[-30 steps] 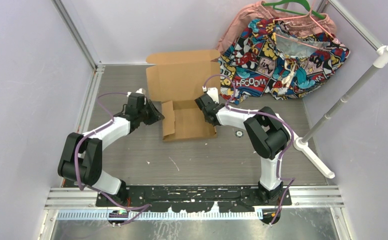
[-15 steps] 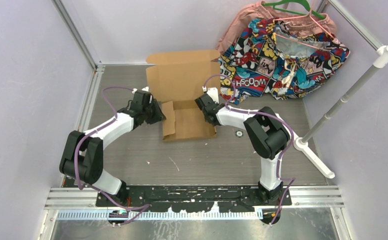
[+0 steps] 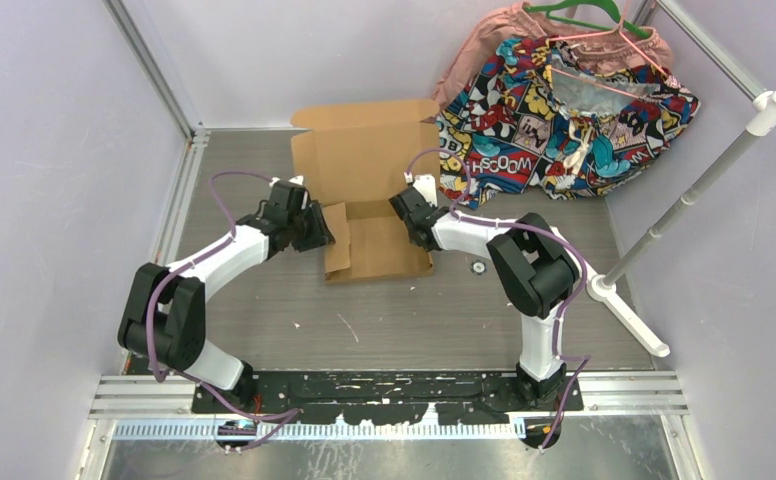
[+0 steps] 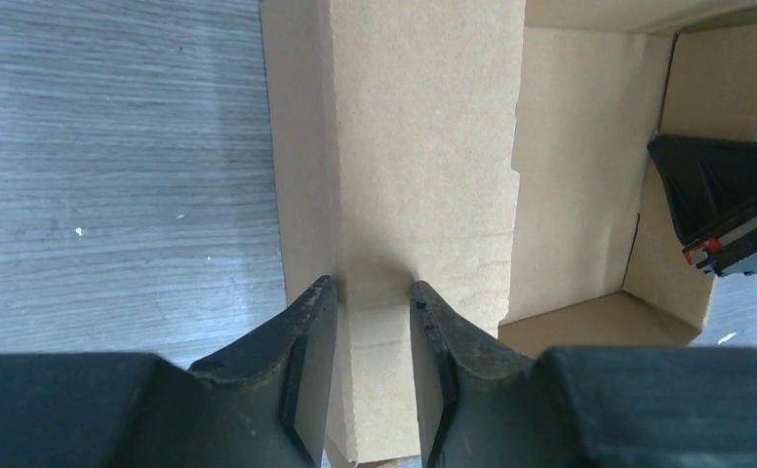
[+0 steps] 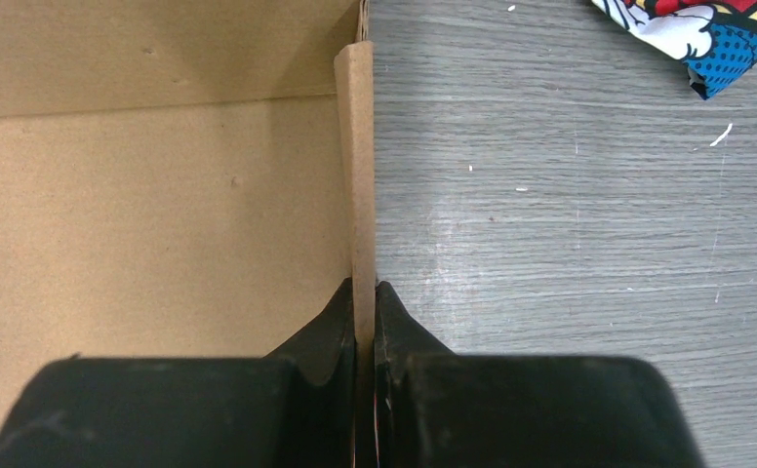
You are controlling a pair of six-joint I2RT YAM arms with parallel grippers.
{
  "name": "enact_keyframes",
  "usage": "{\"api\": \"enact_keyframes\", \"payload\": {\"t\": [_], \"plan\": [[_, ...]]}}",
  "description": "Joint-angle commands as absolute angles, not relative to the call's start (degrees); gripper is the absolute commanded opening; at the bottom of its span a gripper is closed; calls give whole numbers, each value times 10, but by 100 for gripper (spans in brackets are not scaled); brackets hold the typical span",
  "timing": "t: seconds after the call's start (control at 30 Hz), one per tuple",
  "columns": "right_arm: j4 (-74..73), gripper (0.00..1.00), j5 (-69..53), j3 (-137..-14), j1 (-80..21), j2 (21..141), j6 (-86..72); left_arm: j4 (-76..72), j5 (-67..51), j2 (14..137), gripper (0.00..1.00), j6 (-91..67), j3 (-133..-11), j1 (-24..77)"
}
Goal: Fold the paper box
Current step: Fold the paper box at the center of the board.
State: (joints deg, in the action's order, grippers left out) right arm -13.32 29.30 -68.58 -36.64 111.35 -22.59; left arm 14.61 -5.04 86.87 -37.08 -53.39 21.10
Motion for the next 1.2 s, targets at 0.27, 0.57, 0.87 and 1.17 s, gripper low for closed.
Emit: {"api": "enact_keyframes", "payload": {"t": [0.27,0.57,0.87,1.17], "plan": [[-163,1,239,-666,-366,1174,-237,170,-59,839,40,-346,-550,220],[-163,1,236,-670,-366,1177,-236,194,-43,857,43,-326,-564,240],[-160,1,236,-666,-366,1178,-238,239,28,887,41,-300,-580,265],[-158,1,235,-664,-366,1179,-239,280,78,901,39,-286,-591,275]]}}
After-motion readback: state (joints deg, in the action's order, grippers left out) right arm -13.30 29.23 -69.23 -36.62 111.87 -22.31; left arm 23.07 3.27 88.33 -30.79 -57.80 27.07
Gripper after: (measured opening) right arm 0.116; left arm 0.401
